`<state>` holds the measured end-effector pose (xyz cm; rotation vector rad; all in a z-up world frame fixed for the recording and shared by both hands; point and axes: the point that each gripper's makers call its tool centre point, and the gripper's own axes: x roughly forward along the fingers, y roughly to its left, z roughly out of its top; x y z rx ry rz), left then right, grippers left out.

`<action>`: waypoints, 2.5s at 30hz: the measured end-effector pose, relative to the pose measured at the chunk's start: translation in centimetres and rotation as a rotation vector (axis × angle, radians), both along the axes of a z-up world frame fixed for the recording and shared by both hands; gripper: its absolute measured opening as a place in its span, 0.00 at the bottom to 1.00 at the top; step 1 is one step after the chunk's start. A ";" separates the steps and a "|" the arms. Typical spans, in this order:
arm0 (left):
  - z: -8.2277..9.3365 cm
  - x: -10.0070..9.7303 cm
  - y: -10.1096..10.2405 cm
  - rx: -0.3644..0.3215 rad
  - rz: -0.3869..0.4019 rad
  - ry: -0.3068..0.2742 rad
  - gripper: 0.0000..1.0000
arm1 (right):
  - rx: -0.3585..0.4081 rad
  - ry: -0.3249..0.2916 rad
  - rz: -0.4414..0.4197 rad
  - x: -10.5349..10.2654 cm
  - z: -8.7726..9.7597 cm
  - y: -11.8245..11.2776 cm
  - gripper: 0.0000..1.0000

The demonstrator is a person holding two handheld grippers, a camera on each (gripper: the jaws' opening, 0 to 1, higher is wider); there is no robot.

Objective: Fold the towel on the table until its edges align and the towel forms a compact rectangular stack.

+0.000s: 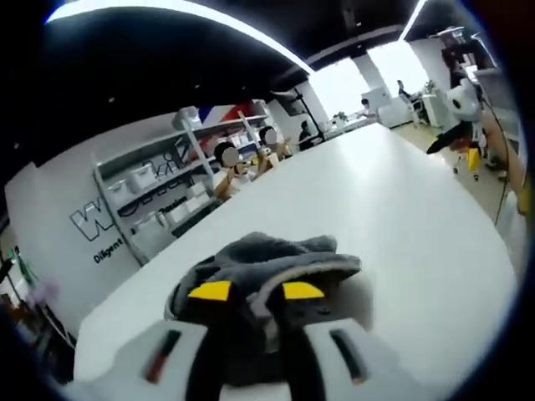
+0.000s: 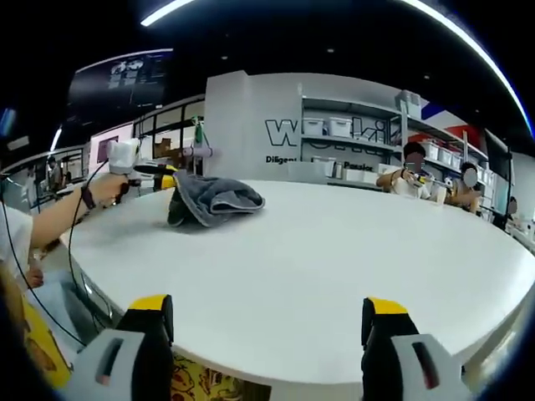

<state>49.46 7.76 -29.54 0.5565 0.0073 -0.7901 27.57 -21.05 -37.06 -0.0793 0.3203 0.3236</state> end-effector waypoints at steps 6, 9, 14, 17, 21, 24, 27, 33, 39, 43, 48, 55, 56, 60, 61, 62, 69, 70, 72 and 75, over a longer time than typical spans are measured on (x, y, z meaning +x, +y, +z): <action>2.2 0.7 -3.2 -0.031 -0.042 -0.009 0.18 | 0.005 -0.009 -0.007 -0.3 0.2 -0.5 0.98; 3.7 1.3 -4.8 -0.069 -0.056 -0.012 0.17 | 0.006 -0.008 -0.010 -0.5 0.2 -0.6 0.97; 5.7 2.4 -7.5 -0.098 -0.072 -0.016 0.15 | 0.010 -0.013 -0.018 -0.8 0.3 -1.0 0.97; 6.2 2.6 -9.1 -0.110 -0.099 -0.007 0.15 | 0.014 -0.015 -0.027 -1.0 0.3 -1.4 0.97; 5.7 2.9 -11.9 -0.106 -0.129 0.014 0.15 | 0.014 -0.015 -0.037 -1.1 0.2 -1.6 0.97; 4.3 2.9 -14.0 -0.089 -0.154 0.041 0.15 | 0.015 -0.019 -0.035 -1.2 0.4 -1.7 0.97; 2.4 3.1 -15.9 -0.061 -0.178 0.080 0.15 | 0.014 -0.023 -0.036 -1.3 0.5 -1.8 0.97; -1.5 3.1 -19.2 0.007 -0.191 0.164 0.16 | 0.016 -0.028 -0.037 -1.4 0.7 -1.9 0.97; -3.6 3.1 -20.3 0.065 -0.180 0.207 0.17 | 0.018 -0.026 -0.047 -1.6 0.5 -2.3 0.97; -3.4 2.6 -20.0 0.074 -0.178 0.211 0.18 | 0.020 -0.024 -0.045 -1.6 0.3 -2.3 0.97; -2.1 1.4 -19.0 0.083 -0.182 0.192 0.26 | 0.020 -0.026 -0.032 -1.5 0.4 -1.8 0.97; 0.1 -0.5 -16.0 0.077 -0.164 0.156 0.39 | 0.016 -0.028 -0.012 -1.3 0.5 -1.0 0.97; 0.3 -0.3 -15.7 0.074 -0.162 0.158 0.41 | 0.016 -0.028 -0.009 -1.2 0.5 -0.9 0.97; 1.7 -1.9 -13.1 0.023 -0.127 0.147 0.49 | 0.011 -0.030 0.004 -1.1 0.7 -0.4 0.97; 2.1 -2.4 -12.4 0.006 -0.117 0.151 0.51 | 0.010 -0.030 0.006 -1.0 0.7 -0.3 0.97; 2.5 -3.3 -11.4 -0.031 -0.099 0.161 0.53 | 0.008 -0.030 0.009 -0.9 0.7 -0.2 0.97; 1.4 -7.5 -4.1 -0.172 0.001 0.266 0.70 | -0.002 -0.029 0.041 -0.2 0.9 0.9 0.97; 1.1 -8.3 -2.8 -0.188 0.021 0.271 0.71 | -0.004 -0.029 0.046 -0.1 0.9 1.0 0.97; 0.6 -9.6 0.0 -0.234 0.089 0.272 0.74 | -0.009 -0.024 0.059 0.2 0.8 1.5 0.97; -1.4 -12.2 4.6 -0.258 0.220 0.272 0.81 | -0.015 -0.021 0.081 0.6 0.7 2.2 0.97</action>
